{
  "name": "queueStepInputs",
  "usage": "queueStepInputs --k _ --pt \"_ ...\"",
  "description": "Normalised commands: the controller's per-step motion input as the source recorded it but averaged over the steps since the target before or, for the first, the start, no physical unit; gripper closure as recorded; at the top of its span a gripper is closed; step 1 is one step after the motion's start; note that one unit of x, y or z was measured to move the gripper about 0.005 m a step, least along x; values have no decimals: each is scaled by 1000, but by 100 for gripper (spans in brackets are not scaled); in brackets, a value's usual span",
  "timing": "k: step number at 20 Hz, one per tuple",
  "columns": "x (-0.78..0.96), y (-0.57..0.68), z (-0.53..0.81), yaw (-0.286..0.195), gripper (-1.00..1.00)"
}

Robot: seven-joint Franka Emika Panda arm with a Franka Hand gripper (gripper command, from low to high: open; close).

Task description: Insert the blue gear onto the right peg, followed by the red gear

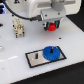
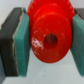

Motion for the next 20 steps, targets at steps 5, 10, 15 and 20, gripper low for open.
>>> queueStepInputs --k 5,10,15,20 --pt "608 -73 567 0 100" --pt "712 -222 454 0 100" --pt "760 -222 366 0 100" --pt "807 -133 320 0 100"
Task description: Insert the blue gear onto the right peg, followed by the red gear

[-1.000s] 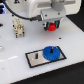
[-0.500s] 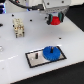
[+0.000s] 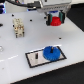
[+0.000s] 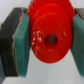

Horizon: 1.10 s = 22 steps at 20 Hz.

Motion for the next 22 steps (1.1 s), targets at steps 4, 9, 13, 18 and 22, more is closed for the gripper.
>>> queueStepInputs --k 4,9,13,18,22 --pt "824 -143 255 0 100" --pt "805 -194 169 0 100" --pt "775 -242 114 0 100" --pt "729 -183 64 0 100" --pt "524 -182 -4 0 100"
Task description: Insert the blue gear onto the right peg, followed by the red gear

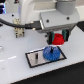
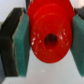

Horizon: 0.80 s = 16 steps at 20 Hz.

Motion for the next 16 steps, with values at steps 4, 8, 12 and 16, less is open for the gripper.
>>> queueStepInputs --k 4,8,12,16 --pt "349 -183 -67 0 100" --pt "172 -100 -109 0 100" --pt "63 2 -26 0 100" --pt "23 7 -35 0 100"
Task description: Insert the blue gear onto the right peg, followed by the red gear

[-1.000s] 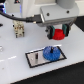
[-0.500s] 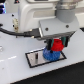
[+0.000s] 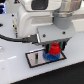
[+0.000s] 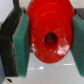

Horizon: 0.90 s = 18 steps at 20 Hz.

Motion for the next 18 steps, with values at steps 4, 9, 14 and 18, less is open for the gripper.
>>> queueStepInputs --k 4,9,14,18 --pt "11 11 127 0 100" --pt "14 32 352 0 100" --pt "12 15 205 0 100" --pt "38 -5 85 0 100"
